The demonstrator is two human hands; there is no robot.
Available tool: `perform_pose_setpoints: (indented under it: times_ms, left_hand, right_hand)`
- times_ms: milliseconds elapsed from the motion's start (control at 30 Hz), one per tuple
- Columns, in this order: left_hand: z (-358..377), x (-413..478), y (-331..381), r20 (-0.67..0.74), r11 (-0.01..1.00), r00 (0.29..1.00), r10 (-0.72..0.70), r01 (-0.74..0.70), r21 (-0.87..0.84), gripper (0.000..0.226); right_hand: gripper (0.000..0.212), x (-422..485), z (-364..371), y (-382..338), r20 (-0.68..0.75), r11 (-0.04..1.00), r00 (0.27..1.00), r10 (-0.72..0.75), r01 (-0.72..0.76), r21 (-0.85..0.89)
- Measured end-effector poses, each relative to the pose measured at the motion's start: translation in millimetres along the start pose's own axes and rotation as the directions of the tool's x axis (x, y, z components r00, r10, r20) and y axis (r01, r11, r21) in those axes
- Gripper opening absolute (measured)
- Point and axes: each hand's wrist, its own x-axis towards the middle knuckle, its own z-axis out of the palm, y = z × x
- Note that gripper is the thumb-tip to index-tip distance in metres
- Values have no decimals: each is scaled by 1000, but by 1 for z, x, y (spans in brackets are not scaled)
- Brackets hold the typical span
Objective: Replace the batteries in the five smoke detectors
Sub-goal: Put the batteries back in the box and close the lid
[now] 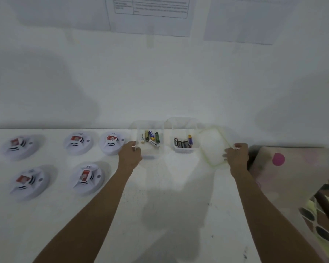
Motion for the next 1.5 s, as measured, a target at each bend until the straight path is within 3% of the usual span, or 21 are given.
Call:
perform_pose_setpoints:
  times_ms: [200,267,400,567,667,1033,1133,1233,1367,1500]
  left_hand:
    - [-18,-11,-8,22,999,1000,-9,10,-49,32]
    - [-27,-15,-15,46,999,999,-12,13,-37,32]
    - [-45,-28,-24,134,999,991,12,-16,32,29]
    - [-73,-54,-25,252,997,966,54,-66,41,26]
    - [-96,-70,-25,329,997,942,58,-69,22,25]
    - [-194,-99,-50,529,960,847,56,-192,205,20]
    - [-215,-104,-60,575,945,818,8,-194,264,19]
    - [-233,-107,-69,603,942,797,-26,-183,282,18]
    - [-249,-105,-80,591,942,806,-30,-175,286,18]
    - [-260,-110,-89,485,950,870,94,-224,217,31]
  right_hand:
    - [27,-15,-16,-14,-41,970,999,-7,16,242]
    - [16,-25,-23,-20,-35,953,999,-2,13,303]
    - [17,-60,-26,-39,82,890,997,-2,-36,454]
    - [29,-129,-9,-52,313,896,947,-70,-79,438]
    - [21,-172,3,-52,443,903,894,-74,-129,410]
    - [24,-286,33,-37,676,942,720,-157,-97,322]
    - [20,-314,43,-26,684,951,688,-242,27,309]
    - [26,-341,51,-15,672,932,647,-359,280,228]
    - [48,-367,62,6,659,770,529,-535,626,123]
    - [51,-381,74,34,680,613,411,-607,787,71]
